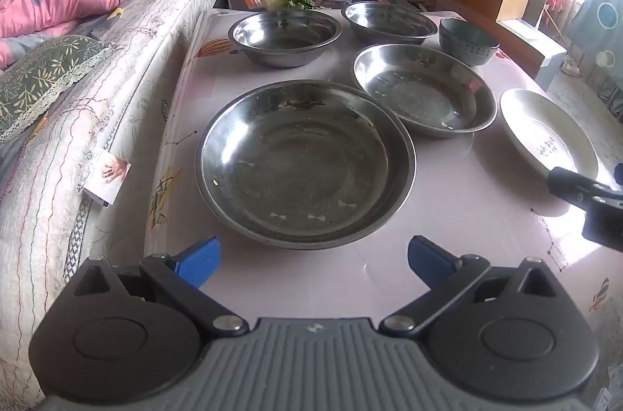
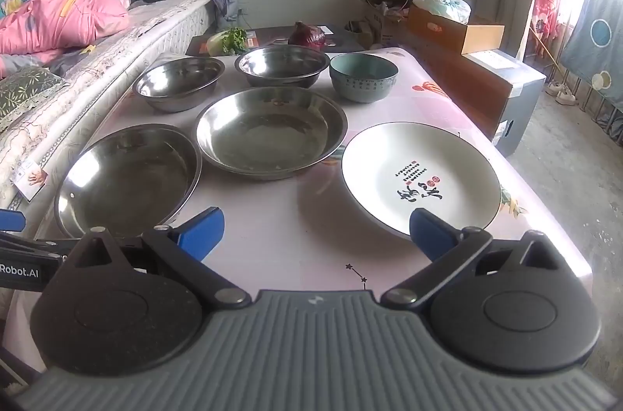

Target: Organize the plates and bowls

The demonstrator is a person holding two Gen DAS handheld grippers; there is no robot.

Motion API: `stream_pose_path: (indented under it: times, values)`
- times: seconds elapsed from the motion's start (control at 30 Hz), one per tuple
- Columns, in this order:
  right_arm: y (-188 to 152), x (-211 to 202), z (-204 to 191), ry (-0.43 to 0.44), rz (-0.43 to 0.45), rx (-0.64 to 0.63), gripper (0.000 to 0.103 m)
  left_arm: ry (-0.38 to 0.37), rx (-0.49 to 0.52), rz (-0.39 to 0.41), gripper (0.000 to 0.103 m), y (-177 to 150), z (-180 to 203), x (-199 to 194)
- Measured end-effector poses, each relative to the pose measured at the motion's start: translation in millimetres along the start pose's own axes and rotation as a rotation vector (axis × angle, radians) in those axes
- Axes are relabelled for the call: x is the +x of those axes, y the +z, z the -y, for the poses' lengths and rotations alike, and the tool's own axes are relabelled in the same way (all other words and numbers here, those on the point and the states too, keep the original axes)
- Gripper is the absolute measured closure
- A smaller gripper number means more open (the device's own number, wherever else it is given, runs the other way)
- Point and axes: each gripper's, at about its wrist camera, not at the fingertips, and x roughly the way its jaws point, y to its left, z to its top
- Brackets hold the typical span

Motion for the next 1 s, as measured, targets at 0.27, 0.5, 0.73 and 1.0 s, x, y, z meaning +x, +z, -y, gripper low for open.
stream_pose_path:
  times: [0.27, 0.5, 0.73, 1.0]
  values:
    - [0, 1, 3, 0.020, -0.021, 0.018, 0.001, -0.007, 0.015, -0.006, 0.000, -2, 3, -5]
    - [-1, 1, 2, 0.024, -0.022, 0.019, 0.001, -0.006, 0.018, -0.002, 0.000, -1, 3, -7]
    - [-2, 1, 0, 0.030, -0.020, 0.020, 0.001, -0.004, 0.025, 0.006, 0.000, -1, 5, -9]
    - [-2, -1, 1, 0.031, -0.017, 0.020, 0.001, -0.008, 0.036, 0.019, 0.000, -1, 7, -12]
